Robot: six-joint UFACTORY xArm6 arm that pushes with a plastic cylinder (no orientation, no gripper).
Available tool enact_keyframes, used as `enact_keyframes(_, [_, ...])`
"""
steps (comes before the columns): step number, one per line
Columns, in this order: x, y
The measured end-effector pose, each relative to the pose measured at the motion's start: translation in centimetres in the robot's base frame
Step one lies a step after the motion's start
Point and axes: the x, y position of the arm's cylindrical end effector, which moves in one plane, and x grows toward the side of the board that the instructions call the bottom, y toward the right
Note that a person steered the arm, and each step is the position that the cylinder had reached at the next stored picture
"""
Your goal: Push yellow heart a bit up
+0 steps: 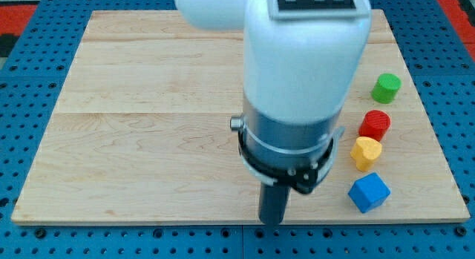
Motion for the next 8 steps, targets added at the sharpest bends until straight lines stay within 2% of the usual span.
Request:
enact_keyframes(2, [0.0, 0.9])
enact_keyframes(3, [-0.2, 6.6])
enact_keyframes(6, [-5.2, 6.1])
enact_keyframes(7, [-6.1, 8.9])
enact_keyframes(8, [-7.3, 14.2])
